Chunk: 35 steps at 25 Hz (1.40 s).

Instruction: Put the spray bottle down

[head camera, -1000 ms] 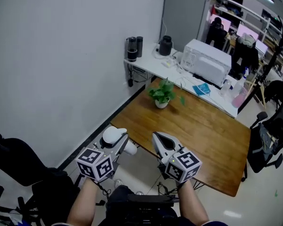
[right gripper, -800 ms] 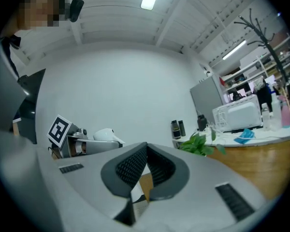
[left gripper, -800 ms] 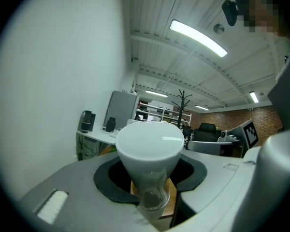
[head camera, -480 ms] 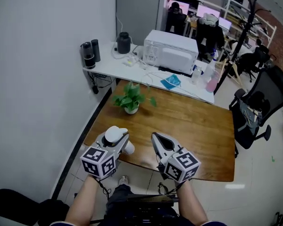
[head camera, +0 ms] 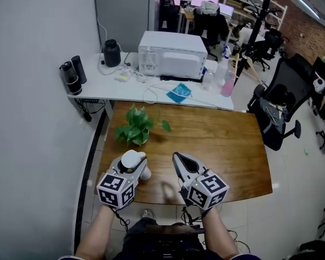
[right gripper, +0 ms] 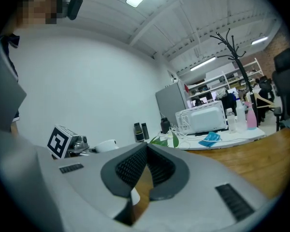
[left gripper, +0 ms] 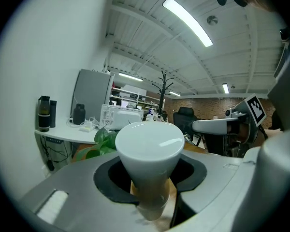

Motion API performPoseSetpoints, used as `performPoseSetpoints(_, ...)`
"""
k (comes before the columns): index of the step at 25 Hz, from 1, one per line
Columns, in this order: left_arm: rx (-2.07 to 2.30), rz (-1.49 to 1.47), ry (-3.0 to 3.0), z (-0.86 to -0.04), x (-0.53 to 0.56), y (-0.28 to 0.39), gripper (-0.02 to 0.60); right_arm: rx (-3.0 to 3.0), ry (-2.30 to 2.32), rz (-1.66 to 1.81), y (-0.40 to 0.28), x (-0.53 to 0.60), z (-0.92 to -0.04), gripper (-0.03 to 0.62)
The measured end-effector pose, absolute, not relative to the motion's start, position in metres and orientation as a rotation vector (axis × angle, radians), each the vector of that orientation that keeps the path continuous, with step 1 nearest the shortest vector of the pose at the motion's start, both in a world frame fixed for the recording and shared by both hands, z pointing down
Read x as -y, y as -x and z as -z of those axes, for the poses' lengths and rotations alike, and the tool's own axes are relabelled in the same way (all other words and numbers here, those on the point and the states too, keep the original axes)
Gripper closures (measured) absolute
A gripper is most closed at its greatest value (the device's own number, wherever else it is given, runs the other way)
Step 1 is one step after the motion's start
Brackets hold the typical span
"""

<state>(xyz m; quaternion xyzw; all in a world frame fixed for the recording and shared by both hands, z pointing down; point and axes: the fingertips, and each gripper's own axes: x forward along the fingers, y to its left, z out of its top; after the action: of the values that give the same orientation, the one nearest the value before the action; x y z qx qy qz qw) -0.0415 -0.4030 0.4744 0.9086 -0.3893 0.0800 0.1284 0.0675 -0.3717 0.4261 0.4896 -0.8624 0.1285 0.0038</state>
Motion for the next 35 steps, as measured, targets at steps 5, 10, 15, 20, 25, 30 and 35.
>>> performPoseSetpoints(5, 1.081, -0.266, -2.638, -0.491, 0.424, 0.046, 0.391, 2.646, -1.606, -0.448, -0.060, 0.387, -0.439, 0.592)
performPoseSetpoints(10, 1.075, -0.283, -2.637, -0.504, 0.439, 0.042, 0.391, 2.627, -1.591, -0.447, -0.058, 0.403, -0.444, 0.592)
performPoseSetpoints(15, 1.081, -0.331, -2.642, -0.519, 0.443, 0.033, 0.391, 2.623, -1.573, -0.446, -0.064, 0.411, -0.445, 0.592)
performPoseSetpoints(20, 1.097, -0.343, -2.673, -0.526, 0.443, 0.020, 0.391, 2.622, -1.572, -0.453, -0.073, 0.414, -0.449, 0.592)
performPoseSetpoints(25, 1.142, -0.367, -2.727, -0.537, 0.447, 0.004, 0.391, 2.615, -1.571, -0.459, -0.084, 0.411, -0.450, 0.592)
performPoseSetpoints(30, 1.129, -0.430, -2.744, -0.551, 0.447, -0.013, 0.391, 2.603, -1.579, -0.464, -0.096, 0.404, -0.451, 0.592)
performPoseSetpoints(35, 1.137, -0.442, -2.736, -0.557, 0.445, -0.020, 0.391, 2.588, -1.588, -0.473, -0.107, 0.397, -0.454, 0.592)
